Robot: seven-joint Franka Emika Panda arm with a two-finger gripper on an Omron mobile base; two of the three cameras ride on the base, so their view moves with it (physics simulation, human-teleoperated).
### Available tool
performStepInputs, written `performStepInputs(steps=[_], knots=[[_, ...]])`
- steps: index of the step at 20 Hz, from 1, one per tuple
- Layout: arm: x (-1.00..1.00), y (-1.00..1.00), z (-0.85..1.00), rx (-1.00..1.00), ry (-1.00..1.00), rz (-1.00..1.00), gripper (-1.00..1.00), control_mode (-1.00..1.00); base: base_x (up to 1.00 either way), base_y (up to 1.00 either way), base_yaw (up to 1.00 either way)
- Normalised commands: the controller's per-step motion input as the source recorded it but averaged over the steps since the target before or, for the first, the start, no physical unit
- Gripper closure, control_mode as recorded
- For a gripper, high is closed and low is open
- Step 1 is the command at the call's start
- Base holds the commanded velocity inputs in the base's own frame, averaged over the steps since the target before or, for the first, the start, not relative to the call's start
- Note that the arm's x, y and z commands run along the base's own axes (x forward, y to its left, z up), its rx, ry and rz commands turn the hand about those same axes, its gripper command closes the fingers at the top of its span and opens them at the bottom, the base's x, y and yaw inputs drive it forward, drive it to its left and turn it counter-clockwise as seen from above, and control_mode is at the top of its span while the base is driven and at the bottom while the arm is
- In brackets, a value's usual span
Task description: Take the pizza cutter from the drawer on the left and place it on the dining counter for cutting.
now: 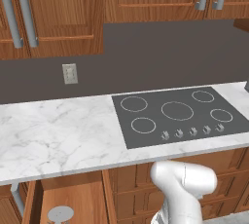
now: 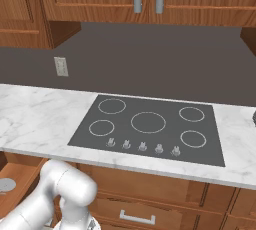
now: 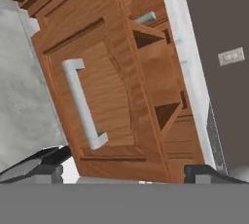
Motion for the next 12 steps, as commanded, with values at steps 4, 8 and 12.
performStepInputs(steps=[4,8,12], knots=[[-0.26,0.0,1.0,0.11,-0.07,-0.15,-1.0,-1.0,0.0,0.0,0.0],[-0.09,-0.11,1.0,0.13,-0.04,-0.17,-1.0,-1.0,0.0,0.0,0.0],[0.05,-0.35,1.0,0.17,0.0,-0.21,-1.0,-1.0,0.0,0.0,0.0]])
